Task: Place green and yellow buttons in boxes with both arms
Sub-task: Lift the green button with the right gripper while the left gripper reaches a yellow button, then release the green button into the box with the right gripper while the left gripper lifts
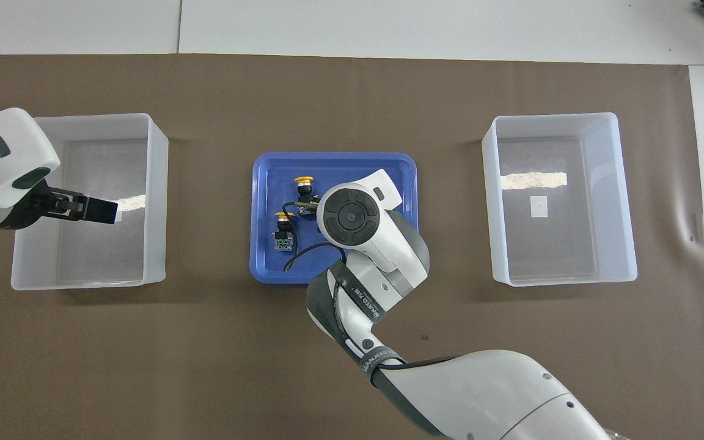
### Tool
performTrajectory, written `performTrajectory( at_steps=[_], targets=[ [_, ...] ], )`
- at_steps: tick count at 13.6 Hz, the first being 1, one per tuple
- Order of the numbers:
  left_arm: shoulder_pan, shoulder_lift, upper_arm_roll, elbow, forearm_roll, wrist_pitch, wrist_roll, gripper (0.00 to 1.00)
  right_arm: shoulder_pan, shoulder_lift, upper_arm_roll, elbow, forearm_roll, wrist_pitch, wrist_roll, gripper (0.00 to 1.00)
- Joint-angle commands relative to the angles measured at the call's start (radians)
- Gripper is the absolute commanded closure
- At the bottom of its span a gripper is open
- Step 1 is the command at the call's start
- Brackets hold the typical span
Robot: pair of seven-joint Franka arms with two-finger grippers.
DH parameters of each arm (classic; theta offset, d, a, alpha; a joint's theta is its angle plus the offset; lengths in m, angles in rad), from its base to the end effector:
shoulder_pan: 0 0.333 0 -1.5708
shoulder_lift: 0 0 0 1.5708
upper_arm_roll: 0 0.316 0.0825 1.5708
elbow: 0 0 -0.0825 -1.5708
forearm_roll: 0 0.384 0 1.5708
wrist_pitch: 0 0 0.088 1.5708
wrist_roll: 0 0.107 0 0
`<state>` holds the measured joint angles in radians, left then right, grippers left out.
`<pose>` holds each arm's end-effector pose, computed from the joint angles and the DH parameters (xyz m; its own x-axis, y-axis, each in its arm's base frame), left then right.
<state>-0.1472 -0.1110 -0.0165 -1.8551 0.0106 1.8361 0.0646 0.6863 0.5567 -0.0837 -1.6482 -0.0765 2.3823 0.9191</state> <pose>0.5298 -0.0870 0.5728 0.9693 -0.2284 0.0909 -0.2277 -0.9736 -0.0182 0.5734 0.4029 0.3080 0.9498 -0.2490 0.1893 -0.2390 -0.9682 -0.0740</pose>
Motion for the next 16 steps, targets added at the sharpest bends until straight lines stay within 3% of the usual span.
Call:
performTrajectory(
  at_steps=[1, 5, 9, 13, 16],
  targets=[
    [-0.073, -0.013, 0.009, -0.111, 0.015, 0.133, -0.116, 0.0, -0.031, -0.03, -0.005, 0.1, -0.023, -0.139, 0.018, 1.0],
    [-0.198, 0.085, 0.009, -0.196, 0.015, 0.329, -0.348, 0.0, -0.203, -0.245, -0.004, 0.105, -0.006, -0.349, -0.265, 1.0],
    [-0.281, 0.117, 0.009, -0.323, 0.015, 0.556, -0.445, 0.0, -0.397, -0.337, -0.004, 0.047, -0.006, -0.423, -0.592, 1.0],
    [-0.357, 0.203, 0.01, -0.342, 0.015, 0.656, -0.515, 0.0, -0.551, -0.357, -0.002, -0.089, -0.002, -0.324, -0.779, 1.0],
    [-0.371, 0.25, 0.01, -0.343, 0.015, 0.715, -0.552, 0.0, -0.59, -0.347, -0.002, -0.249, 0.043, -0.13, -0.806, 1.0]
  ],
)
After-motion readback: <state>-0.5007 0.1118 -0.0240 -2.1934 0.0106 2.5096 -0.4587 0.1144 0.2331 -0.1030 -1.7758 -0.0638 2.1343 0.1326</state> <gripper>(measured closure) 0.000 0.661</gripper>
